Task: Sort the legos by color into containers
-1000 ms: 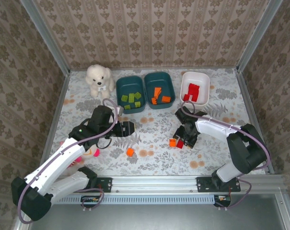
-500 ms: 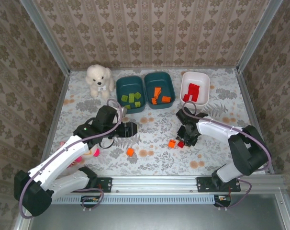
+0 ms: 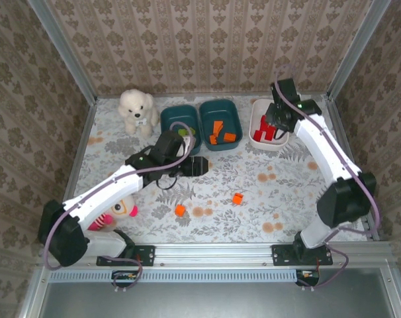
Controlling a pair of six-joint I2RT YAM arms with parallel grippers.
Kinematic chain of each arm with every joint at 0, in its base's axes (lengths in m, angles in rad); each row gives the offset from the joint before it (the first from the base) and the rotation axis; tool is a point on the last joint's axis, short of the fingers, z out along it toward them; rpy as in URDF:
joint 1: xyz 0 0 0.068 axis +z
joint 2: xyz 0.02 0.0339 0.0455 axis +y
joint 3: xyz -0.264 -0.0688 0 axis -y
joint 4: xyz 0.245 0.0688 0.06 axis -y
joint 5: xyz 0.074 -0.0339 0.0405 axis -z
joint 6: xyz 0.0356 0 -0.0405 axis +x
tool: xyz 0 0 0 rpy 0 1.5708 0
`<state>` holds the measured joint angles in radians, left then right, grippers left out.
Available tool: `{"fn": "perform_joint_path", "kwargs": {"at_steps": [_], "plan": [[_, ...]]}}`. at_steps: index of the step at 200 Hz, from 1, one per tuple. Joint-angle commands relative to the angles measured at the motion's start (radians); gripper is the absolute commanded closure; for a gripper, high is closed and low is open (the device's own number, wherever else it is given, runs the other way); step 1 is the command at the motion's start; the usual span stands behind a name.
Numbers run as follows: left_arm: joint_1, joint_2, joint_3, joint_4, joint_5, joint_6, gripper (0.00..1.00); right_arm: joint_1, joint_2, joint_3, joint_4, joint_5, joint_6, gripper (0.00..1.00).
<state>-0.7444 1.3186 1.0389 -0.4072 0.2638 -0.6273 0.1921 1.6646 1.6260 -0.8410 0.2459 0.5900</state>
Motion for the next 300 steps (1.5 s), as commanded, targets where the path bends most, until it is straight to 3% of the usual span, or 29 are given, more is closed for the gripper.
{"fn": "perform_joint_path", "kwargs": {"at_steps": [1, 70, 143, 168, 233, 300], "plan": [[0.016, 0.058, 0.099, 0.047, 0.026, 0.012, 0.33, -0.025, 0.137, 0.067, -0.069, 0.073, -0.101, 0.71], [0.071, 0.109, 0.197, 0.015, 0.049, 0.041, 0.33, -0.072, 0.501, 0.302, -0.158, 0.090, -0.129, 0.71], [0.108, 0.105, 0.175, 0.024, 0.049, 0.028, 0.33, -0.086, 0.671, 0.454, -0.220, 0.200, -0.180, 0.70], [0.120, 0.106, 0.172, 0.025, 0.052, 0.027, 0.33, -0.087, 0.690, 0.465, -0.207, 0.196, -0.191, 0.66], [0.142, 0.092, 0.153, -0.016, 0.057, 0.046, 0.33, -0.087, 0.700, 0.501, -0.222, 0.150, -0.180, 0.44], [0.169, 0.039, 0.106, -0.081, 0.072, 0.088, 0.33, -0.054, 0.521, 0.475, -0.183, 0.103, -0.156, 0.41]]}}
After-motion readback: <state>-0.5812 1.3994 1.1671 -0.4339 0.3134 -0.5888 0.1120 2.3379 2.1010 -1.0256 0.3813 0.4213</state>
